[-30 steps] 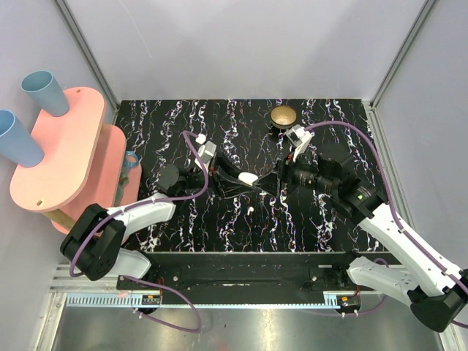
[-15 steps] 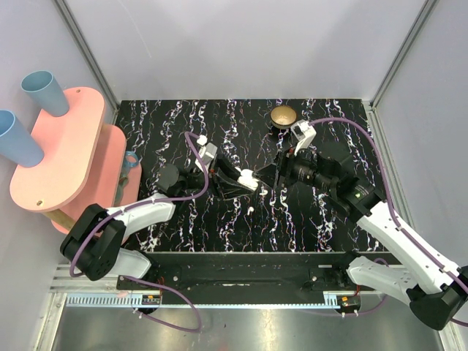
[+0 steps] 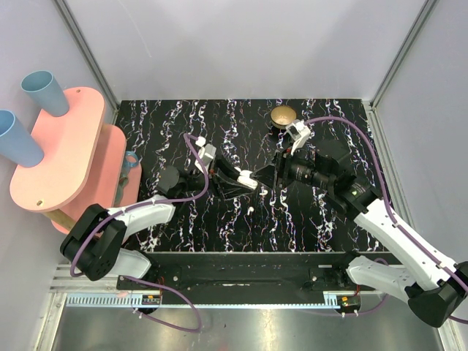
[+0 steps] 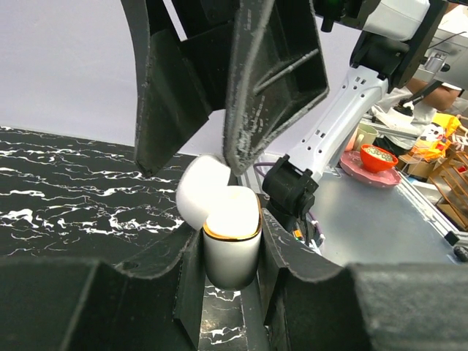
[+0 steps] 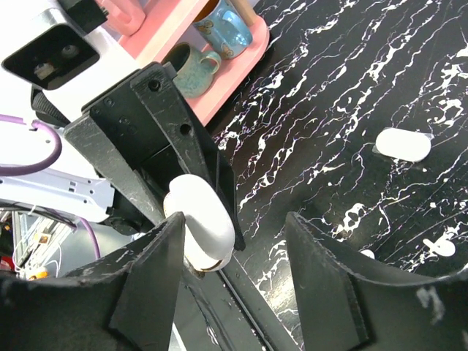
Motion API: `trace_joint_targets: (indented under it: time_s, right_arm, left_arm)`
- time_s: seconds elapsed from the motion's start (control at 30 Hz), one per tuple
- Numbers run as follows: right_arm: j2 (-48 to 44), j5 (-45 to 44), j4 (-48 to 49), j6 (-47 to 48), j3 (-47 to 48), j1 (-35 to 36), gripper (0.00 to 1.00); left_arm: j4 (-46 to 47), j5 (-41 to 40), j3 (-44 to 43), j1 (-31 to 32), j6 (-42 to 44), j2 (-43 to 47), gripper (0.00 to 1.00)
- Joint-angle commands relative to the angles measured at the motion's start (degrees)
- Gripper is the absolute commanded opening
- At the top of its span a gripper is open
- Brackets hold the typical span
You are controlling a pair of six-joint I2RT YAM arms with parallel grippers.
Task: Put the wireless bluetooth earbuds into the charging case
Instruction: Open the charging case, then pass from the left arm to the right
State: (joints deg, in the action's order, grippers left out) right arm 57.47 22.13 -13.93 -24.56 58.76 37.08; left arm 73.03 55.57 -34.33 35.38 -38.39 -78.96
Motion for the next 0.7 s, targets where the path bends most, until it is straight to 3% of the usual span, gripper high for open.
trace_joint_targets:
  time_s: [0.0,0.23,0.53,0.67]
  right_arm:
    - [-0.3,3.3,2.7,2.4,0.4,-0.1,0.67]
    - [-1.2,3.4,3.5,3.6,-0.3,-0.1,0.64]
    - [-0.3,3.8,3.6,6.4,-0.1,-0.1,0.51]
    - [-0.1,4.0,4.4,7.6,-0.3,0.0,0.49]
  left_arm:
    - [22.4,-3.2,-0.1,-0.2,1.2,0.6,0.00]
    - [22.4,-4.2,0.0,-0.2,1.7,0.2,0.00]
    - [22.4,-3.7,-0.5,-0.2,1.3,0.5,0.00]
    - [22.3,-3.3,-0.9,-0.2,0.8,0.2,0.00]
